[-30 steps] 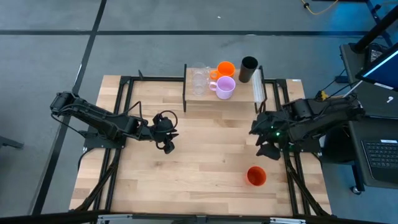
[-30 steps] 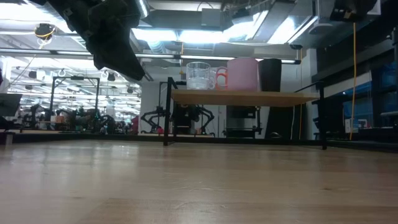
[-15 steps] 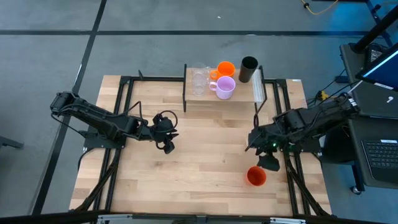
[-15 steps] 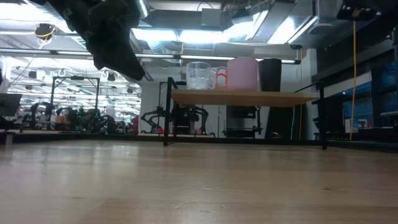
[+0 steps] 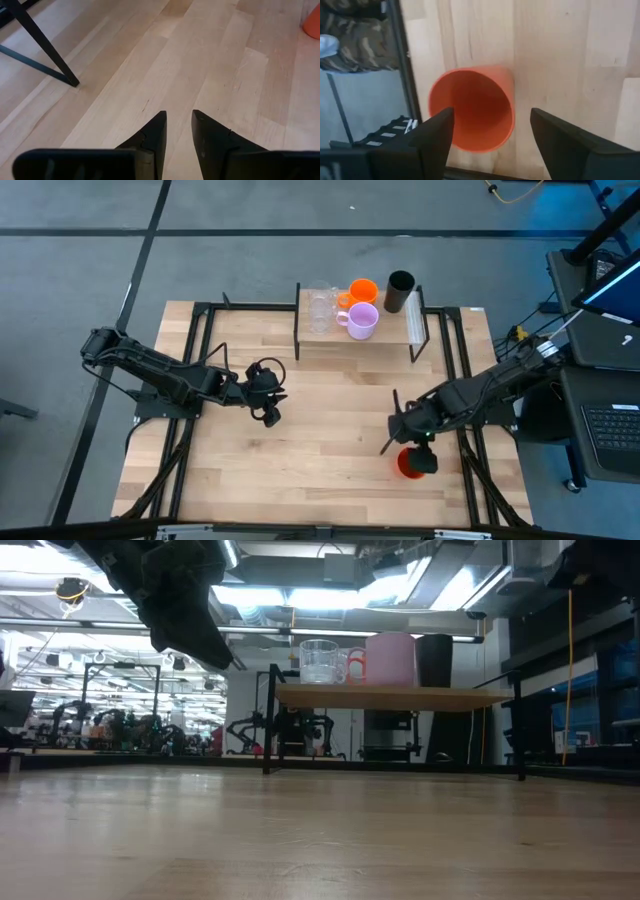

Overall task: Stack small to large cups/mugs on shelf
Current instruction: Put the orange cup on the shelf

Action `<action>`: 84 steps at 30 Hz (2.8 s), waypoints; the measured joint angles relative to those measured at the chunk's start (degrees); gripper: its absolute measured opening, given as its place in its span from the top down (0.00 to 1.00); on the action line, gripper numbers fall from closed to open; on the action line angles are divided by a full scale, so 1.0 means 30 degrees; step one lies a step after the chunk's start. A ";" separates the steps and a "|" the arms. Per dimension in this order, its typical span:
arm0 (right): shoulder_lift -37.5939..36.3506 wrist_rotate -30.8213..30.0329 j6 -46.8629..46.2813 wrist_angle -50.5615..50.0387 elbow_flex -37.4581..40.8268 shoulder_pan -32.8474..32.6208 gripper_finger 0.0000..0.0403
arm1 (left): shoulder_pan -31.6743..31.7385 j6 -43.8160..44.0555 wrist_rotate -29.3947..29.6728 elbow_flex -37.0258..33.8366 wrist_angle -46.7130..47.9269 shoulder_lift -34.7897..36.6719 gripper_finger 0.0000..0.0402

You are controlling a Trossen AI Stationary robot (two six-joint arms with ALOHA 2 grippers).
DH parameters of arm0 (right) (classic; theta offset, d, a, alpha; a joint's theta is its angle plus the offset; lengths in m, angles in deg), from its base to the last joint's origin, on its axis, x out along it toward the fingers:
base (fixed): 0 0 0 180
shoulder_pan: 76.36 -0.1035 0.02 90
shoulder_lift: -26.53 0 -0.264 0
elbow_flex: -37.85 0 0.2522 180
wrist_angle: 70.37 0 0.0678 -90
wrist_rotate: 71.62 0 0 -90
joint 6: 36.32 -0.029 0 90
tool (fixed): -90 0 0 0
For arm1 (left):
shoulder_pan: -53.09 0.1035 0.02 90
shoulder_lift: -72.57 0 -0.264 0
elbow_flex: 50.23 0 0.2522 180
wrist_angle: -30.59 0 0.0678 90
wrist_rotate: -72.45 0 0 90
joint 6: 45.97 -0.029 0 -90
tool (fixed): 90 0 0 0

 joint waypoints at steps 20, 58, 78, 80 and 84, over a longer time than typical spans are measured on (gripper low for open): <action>0.1156 -0.2315 -0.6259 0.0860 0.0000 -0.4646 0.34 | 0.0000 -0.0015 0.0000 0.0000 0.0015 -0.0002 0.79; 0.6664 -0.3026 -0.7250 0.2652 0.0000 -0.5704 0.68 | 0.0000 0.0007 -0.0007 0.0000 0.0007 -0.0002 0.79; 0.6671 -0.3990 -0.5641 -0.4532 -0.6196 -0.3705 0.98 | 0.0000 -0.0004 0.0000 0.0000 0.0011 -0.0002 0.79; 0.6664 -0.5499 -0.5182 -0.6699 -0.7940 -0.3484 0.98 | 0.0000 0.0000 0.0000 0.0000 0.0007 -0.0002 0.79; 0.6457 -0.8936 -0.3935 -0.8441 -1.0786 -0.3064 0.97 | 0.0000 -0.0001 0.0000 0.0000 0.0013 -0.0002 0.79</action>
